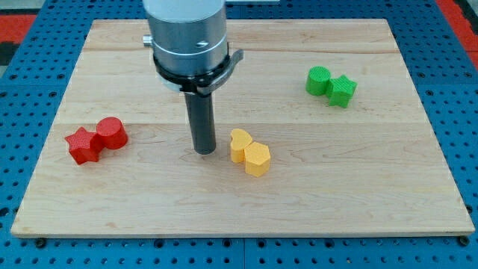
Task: Push the red circle with the red star to the center of the board
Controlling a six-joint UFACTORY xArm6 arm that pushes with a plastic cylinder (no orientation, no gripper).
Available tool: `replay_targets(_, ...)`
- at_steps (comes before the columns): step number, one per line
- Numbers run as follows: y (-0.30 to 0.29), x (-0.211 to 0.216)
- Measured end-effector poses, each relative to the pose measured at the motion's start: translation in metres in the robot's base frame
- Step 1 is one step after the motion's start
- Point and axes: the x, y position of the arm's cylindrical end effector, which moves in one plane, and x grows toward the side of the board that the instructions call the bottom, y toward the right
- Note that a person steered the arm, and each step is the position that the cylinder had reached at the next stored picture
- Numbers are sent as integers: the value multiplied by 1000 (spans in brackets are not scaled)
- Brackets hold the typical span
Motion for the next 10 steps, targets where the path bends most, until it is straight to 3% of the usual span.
replay_targets(7, -11, 30)
replay_targets(8, -43, 98)
replay_targets(9, -99, 103)
replay_targets(10, -138, 75)
